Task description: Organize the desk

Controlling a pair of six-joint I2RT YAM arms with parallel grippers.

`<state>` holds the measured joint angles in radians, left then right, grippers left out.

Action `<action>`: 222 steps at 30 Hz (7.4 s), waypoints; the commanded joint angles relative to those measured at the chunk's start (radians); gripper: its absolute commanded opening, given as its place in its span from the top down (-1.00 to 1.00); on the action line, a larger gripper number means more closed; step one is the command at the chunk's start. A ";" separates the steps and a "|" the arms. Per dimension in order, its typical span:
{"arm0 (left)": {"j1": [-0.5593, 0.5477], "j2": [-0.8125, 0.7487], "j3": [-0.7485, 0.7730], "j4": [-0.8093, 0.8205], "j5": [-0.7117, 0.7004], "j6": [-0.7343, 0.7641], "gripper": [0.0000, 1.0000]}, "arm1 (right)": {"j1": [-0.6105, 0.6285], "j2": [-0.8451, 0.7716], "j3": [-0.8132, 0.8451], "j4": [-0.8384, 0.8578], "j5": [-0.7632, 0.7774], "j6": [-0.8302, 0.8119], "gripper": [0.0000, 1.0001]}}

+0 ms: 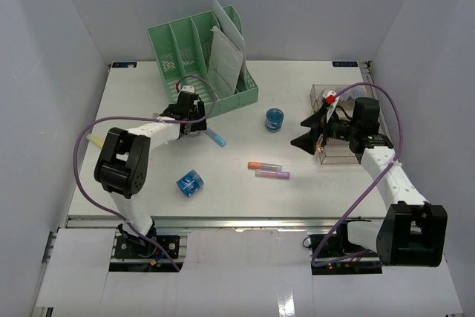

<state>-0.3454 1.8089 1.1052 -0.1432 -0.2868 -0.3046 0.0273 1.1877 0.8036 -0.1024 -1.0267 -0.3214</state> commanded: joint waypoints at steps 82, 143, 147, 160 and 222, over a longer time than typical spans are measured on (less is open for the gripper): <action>-0.182 -0.669 -0.374 0.498 0.796 0.245 -0.96 | 0.332 0.285 0.256 0.287 0.363 0.714 0.65; -0.110 -0.670 -0.397 -0.023 0.499 0.020 -0.68 | 0.286 0.324 0.271 -0.691 0.119 -1.042 -0.50; -0.095 -0.568 -0.333 -0.050 0.273 -0.220 0.05 | 0.421 0.250 0.153 -0.484 0.296 -0.866 -0.48; -0.118 -0.083 0.111 -0.408 0.038 -0.613 -0.62 | 0.413 0.158 0.127 -0.221 0.382 -0.472 -0.62; -0.310 -0.303 -0.418 0.830 0.865 -0.300 0.91 | 0.391 0.369 0.025 0.636 0.183 0.887 -0.80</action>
<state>-0.6441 1.4966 0.6529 0.6085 0.5663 -0.5849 0.3934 1.5244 0.7864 0.4020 -0.8811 0.4470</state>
